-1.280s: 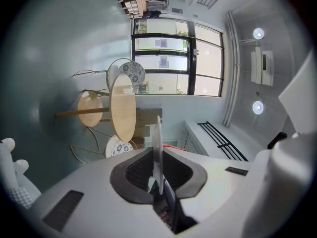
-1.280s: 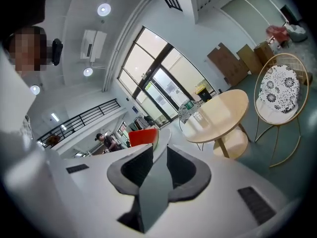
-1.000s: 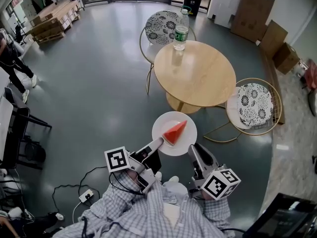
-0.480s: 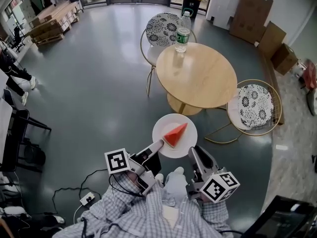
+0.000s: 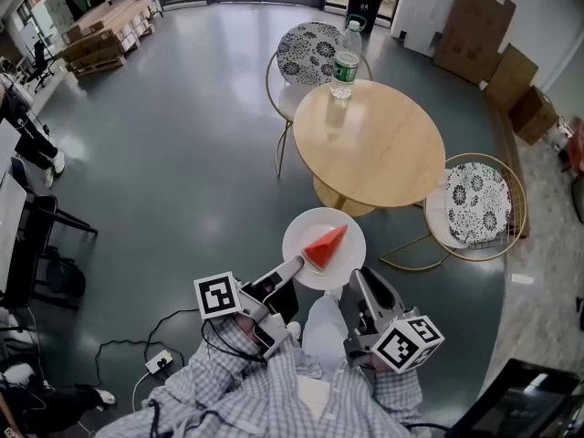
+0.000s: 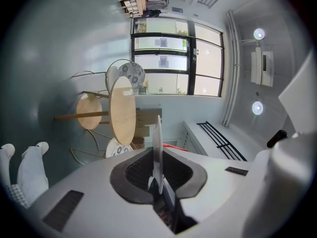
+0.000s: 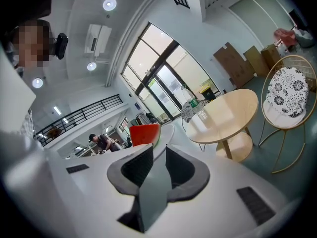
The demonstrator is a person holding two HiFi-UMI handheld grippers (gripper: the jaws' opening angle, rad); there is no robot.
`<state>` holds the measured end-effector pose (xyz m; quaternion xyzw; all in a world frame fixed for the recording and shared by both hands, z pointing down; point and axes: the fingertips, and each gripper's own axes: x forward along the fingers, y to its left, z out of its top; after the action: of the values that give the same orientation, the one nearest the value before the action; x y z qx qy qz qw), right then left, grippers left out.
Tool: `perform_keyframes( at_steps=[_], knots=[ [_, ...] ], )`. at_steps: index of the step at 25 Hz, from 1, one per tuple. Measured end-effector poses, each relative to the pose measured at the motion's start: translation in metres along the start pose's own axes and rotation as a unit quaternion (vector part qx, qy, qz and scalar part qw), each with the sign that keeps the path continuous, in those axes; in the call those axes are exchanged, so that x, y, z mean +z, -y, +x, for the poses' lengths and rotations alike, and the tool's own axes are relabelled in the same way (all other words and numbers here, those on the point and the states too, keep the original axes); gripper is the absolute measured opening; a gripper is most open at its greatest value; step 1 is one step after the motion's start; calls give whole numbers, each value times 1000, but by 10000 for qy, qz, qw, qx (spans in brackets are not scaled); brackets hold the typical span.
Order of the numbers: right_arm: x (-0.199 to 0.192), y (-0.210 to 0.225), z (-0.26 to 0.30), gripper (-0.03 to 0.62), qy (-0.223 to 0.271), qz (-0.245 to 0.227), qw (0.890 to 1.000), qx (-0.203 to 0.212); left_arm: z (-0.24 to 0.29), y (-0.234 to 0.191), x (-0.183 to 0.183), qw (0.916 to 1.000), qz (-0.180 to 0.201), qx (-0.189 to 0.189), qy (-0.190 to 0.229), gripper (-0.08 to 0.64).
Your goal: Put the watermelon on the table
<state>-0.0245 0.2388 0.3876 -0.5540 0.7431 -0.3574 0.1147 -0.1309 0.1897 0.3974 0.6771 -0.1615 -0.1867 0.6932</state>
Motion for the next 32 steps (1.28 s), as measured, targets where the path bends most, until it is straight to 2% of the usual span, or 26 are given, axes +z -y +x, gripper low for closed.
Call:
perform_keyframes(
  at_steps=[9,22,32],
  knots=[
    [35,32,28,69,-131,8,9997,196,46,-5,20,9998,20,26,215,41],
    [105,76,77,69,-426,-35,9972,616,120,5,52,9963,65,-18,860,40],
    [140,113,99,69,-645,12,9965,528,167,4,62,9926,185,-22,1200,41]
  ],
)
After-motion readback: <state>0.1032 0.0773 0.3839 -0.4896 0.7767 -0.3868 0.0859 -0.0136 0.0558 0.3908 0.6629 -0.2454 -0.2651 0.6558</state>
